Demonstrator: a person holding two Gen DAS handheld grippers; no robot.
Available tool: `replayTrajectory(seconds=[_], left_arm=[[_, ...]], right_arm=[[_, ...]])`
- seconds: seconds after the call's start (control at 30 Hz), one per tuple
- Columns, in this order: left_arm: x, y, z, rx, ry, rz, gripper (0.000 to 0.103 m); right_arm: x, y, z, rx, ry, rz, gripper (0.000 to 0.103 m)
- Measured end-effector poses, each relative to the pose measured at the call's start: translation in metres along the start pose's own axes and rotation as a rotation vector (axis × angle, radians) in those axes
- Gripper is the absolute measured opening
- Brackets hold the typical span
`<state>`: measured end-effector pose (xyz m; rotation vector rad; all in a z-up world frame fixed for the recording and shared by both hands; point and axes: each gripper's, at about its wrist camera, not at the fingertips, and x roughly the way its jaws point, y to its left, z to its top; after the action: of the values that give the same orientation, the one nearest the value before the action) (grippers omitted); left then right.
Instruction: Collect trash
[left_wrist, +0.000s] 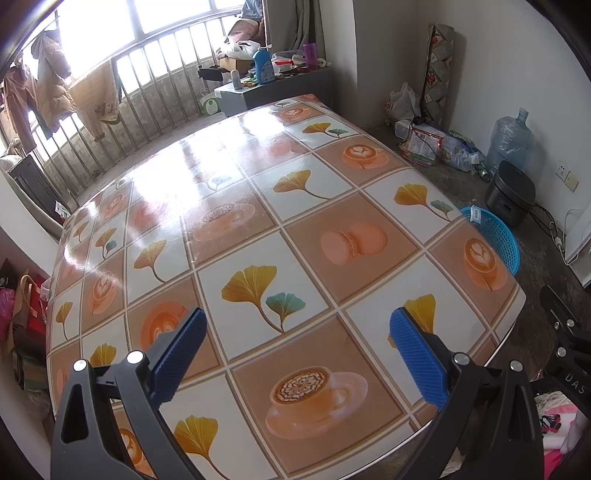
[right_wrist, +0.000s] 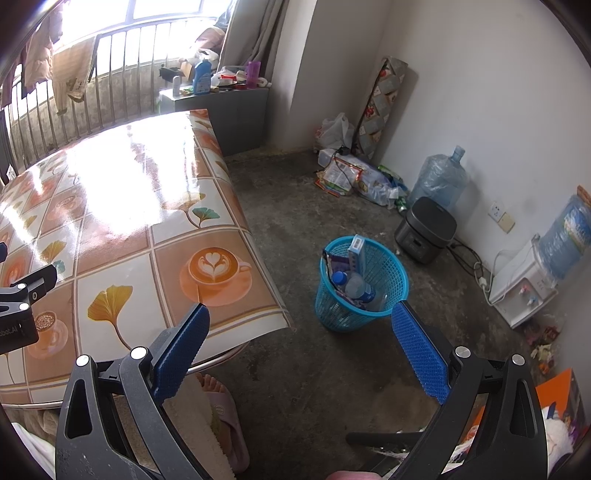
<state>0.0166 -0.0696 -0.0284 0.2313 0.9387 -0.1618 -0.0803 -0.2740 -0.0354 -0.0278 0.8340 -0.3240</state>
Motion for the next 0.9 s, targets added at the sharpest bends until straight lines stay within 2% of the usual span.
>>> replayTrajectory(seconds=[0.9], left_arm=[[0.0023, 0.0010, -0.0029, 0.005, 0.003, 0.000, 0.097]], right_arm=[[0.0008, -0.0001, -0.0004, 0.000, -0.001, 0.000, 0.095]])
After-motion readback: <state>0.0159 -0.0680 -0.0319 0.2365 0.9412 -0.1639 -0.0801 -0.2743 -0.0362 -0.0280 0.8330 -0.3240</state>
